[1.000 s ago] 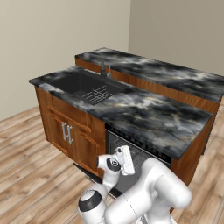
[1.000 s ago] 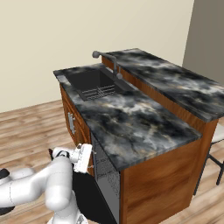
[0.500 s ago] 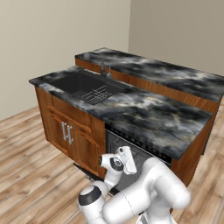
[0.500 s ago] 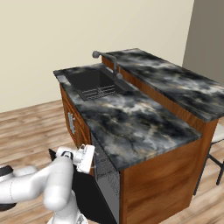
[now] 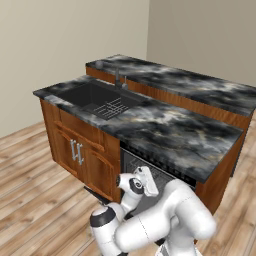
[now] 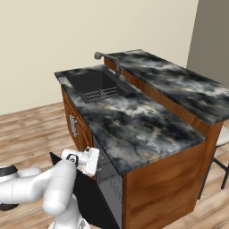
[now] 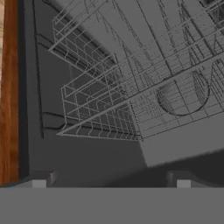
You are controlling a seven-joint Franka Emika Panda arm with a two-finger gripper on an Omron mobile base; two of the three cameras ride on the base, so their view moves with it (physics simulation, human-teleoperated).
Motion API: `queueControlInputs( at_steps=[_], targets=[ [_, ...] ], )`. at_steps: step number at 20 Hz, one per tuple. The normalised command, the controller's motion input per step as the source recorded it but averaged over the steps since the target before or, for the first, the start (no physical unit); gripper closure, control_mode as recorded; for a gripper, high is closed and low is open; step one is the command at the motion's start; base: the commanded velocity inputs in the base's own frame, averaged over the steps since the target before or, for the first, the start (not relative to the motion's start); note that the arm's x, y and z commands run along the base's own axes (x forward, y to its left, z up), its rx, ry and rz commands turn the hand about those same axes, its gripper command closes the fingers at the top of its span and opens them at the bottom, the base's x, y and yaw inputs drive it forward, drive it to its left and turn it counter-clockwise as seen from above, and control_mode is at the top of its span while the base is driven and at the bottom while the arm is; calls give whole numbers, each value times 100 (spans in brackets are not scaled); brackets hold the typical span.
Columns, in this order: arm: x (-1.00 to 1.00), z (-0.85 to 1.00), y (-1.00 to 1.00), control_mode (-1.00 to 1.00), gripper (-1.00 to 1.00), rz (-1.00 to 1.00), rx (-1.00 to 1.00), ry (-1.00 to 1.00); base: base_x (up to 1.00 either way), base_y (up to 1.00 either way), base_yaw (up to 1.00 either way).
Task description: Open the dishwasher door and pull out the top rack.
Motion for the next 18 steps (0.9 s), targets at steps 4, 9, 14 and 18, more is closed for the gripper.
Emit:
queueControlInputs(
  at_steps=[4, 9, 14, 18],
  targets=[
    [40, -21, 0, -100, -100, 0, -3, 10, 0, 0, 0],
    [41, -19, 0, -100, -100, 0, -5, 9, 0, 0, 0],
    [37, -21, 0, -100, -100, 0, -5, 8, 0, 0, 0],
    [32, -38, 3, -100, -100, 0, -6, 10, 0, 0, 0]
  ],
)
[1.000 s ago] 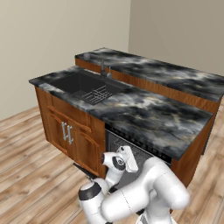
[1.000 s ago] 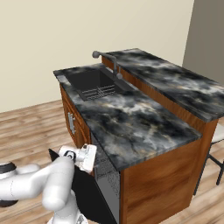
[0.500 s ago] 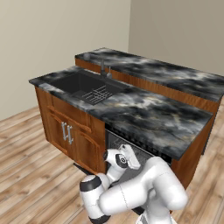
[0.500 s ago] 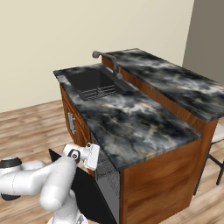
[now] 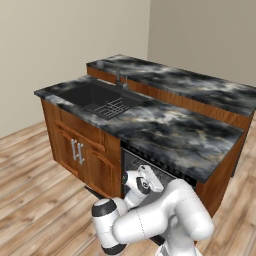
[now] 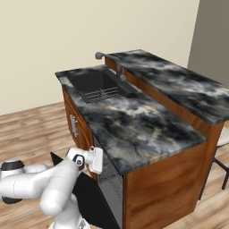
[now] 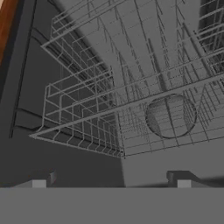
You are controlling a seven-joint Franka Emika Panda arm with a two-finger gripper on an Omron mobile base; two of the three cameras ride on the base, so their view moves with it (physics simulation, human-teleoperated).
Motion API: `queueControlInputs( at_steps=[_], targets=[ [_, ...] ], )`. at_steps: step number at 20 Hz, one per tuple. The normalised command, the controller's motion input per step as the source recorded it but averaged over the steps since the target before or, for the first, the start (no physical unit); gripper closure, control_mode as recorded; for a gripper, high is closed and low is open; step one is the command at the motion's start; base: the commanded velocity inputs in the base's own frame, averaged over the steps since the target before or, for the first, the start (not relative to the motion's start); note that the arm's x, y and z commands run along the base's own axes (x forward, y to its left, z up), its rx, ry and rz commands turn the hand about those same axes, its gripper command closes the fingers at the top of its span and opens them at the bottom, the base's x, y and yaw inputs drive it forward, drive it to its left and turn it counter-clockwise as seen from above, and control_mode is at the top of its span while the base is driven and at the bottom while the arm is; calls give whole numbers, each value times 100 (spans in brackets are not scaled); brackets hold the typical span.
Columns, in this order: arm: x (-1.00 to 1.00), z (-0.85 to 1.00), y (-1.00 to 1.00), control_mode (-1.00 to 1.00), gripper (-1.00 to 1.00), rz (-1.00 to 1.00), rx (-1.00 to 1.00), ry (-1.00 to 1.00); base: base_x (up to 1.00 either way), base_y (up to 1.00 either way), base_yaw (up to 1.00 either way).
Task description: Open the dishwasher door and pull out the top rack.
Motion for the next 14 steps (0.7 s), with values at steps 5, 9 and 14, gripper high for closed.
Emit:
queueControlInputs(
  at_steps=[5, 9, 14],
  targets=[
    [20, -35, 10, -100, -100, 0, -6, 9, 0, 0, 0],
    [1, -31, 33, -100, -100, 0, -7, 8, 0, 0, 0],
    [0, -29, 29, -100, -100, 0, -1, 5, 0, 0, 0]
  ],
)
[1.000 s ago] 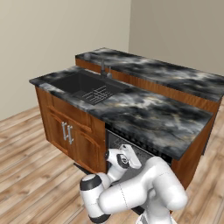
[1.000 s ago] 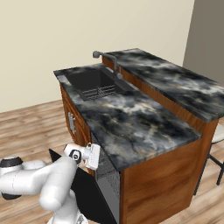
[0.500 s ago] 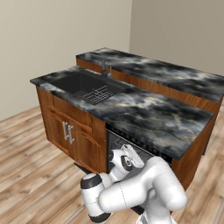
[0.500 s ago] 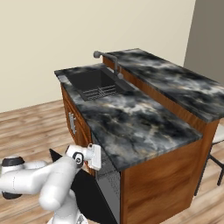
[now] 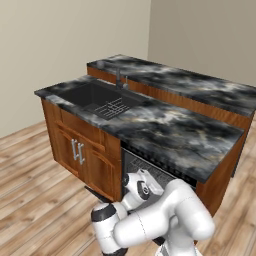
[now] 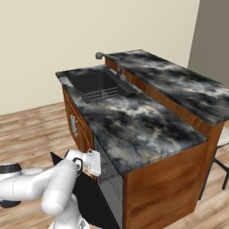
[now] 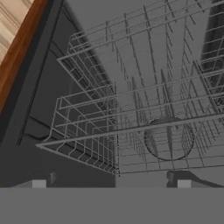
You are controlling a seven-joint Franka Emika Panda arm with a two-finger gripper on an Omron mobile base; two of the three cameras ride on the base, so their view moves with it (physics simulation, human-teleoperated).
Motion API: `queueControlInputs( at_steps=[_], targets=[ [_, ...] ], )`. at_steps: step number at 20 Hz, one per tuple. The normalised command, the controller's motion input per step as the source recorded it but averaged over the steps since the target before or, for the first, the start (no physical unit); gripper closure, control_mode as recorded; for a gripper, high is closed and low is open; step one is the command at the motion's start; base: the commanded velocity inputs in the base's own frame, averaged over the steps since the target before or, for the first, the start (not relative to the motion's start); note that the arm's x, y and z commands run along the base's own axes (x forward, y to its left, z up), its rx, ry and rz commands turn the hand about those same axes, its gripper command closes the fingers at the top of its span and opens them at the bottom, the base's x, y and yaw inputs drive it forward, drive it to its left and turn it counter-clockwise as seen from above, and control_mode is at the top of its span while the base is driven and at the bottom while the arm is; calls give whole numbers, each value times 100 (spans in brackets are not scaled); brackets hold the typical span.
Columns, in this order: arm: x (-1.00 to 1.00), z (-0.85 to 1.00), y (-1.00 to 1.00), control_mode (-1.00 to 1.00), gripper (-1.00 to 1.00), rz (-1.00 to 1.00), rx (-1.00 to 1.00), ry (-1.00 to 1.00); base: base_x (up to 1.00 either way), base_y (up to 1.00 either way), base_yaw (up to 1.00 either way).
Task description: Open the dishwasher door and pull out the top rack.
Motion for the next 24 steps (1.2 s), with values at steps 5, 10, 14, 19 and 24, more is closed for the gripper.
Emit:
queueControlInputs(
  at_steps=[5, 10, 14, 19, 24],
  targets=[
    [0, -12, 16, -100, -100, -4, 0, 0, 0, 0, 0],
    [1, -10, 7, -100, -100, -8, 0, -1, 0, 0, 0],
    [14, -18, 5, -100, -100, -11, -4, -2, 0, 0, 0],
    [9, -13, 19, -100, -100, -10, -7, -6, 0, 0, 0],
    [31, -1, 24, -100, -100, -8, -10, -11, 0, 0, 0]
  ],
)
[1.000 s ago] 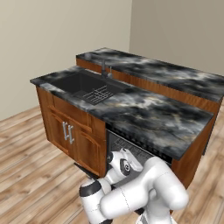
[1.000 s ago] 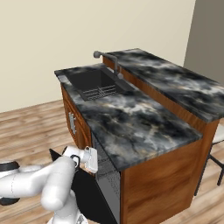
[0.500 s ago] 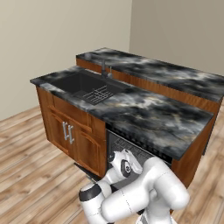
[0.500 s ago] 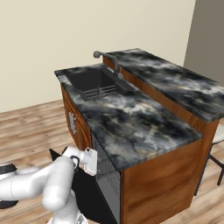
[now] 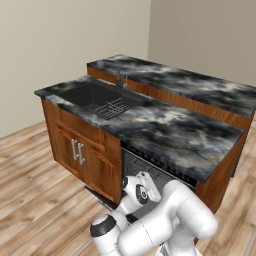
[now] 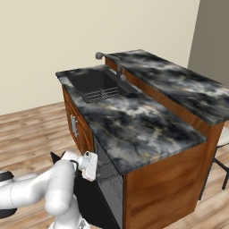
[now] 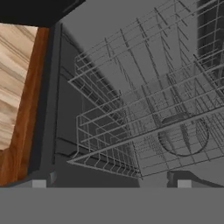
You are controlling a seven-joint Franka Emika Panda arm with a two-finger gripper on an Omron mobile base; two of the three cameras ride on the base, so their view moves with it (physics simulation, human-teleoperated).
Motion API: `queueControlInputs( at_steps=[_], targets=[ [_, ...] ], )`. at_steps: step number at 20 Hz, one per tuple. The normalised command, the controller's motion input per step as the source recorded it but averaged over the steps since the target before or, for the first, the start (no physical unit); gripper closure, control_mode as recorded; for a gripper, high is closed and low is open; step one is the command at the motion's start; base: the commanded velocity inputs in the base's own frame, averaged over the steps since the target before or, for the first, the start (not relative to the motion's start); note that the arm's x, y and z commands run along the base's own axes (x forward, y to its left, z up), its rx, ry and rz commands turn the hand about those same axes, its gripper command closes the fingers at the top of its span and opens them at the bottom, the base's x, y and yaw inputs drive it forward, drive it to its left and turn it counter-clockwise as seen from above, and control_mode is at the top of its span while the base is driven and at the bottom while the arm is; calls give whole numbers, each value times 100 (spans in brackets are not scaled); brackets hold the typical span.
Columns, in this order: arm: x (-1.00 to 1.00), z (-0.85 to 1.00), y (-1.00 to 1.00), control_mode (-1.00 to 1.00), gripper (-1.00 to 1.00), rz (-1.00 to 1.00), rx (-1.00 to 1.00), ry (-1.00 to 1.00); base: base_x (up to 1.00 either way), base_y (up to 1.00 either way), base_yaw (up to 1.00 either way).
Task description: Open the dishwasher door and pull out the top rack.
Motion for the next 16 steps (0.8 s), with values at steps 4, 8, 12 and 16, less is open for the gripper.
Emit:
queueControlInputs(
  at_steps=[4, 8, 12, 16],
  targets=[
    [38, 0, 18, -100, -100, -7, -10, -12, 0, 0, 0],
    [43, 0, 11, -100, -100, -6, -9, -12, 0, 0, 0],
    [48, -1, 4, -100, -100, -8, -9, -9, 0, 0, 0],
    [57, -1, 0, -100, -100, -9, -12, -5, 0, 0, 0]
  ],
)
